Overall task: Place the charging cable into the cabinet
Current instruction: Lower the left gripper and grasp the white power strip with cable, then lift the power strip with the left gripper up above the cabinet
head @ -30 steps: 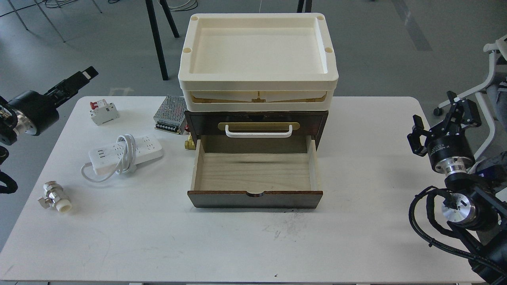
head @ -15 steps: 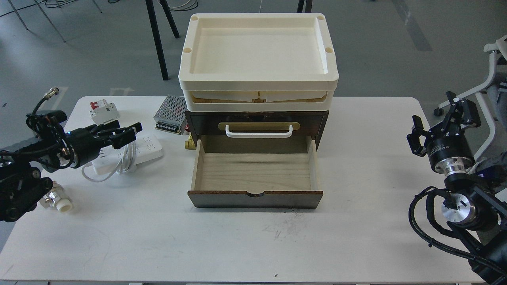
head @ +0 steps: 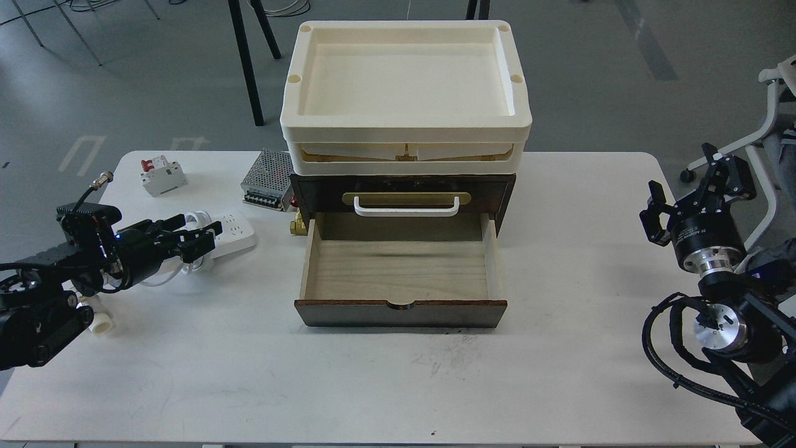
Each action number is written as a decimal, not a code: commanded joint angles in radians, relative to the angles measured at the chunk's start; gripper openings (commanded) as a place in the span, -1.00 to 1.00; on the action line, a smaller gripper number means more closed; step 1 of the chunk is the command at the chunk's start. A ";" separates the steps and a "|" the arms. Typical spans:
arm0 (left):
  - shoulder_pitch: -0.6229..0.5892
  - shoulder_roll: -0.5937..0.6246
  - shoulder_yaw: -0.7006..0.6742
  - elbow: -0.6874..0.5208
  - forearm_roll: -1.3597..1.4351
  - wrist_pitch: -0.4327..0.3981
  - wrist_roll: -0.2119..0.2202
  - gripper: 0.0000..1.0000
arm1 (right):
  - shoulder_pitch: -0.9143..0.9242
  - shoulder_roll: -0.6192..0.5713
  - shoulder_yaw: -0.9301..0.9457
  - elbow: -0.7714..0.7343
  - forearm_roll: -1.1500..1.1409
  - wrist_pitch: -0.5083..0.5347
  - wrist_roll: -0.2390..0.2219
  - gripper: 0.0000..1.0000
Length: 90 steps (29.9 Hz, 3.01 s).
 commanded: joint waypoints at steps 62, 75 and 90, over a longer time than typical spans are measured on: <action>-0.016 0.466 -0.431 -0.324 -1.125 -0.539 0.000 -0.85 | -0.001 0.001 -0.001 0.001 0.000 0.000 0.000 0.95; -0.167 0.529 -0.439 -0.641 -0.729 -0.521 0.000 -0.84 | -0.001 0.001 -0.004 0.000 0.000 0.001 0.000 0.95; -0.220 0.401 -0.422 -0.890 -0.433 -0.502 0.000 -0.85 | 0.000 0.001 -0.007 0.000 0.000 0.001 0.000 0.95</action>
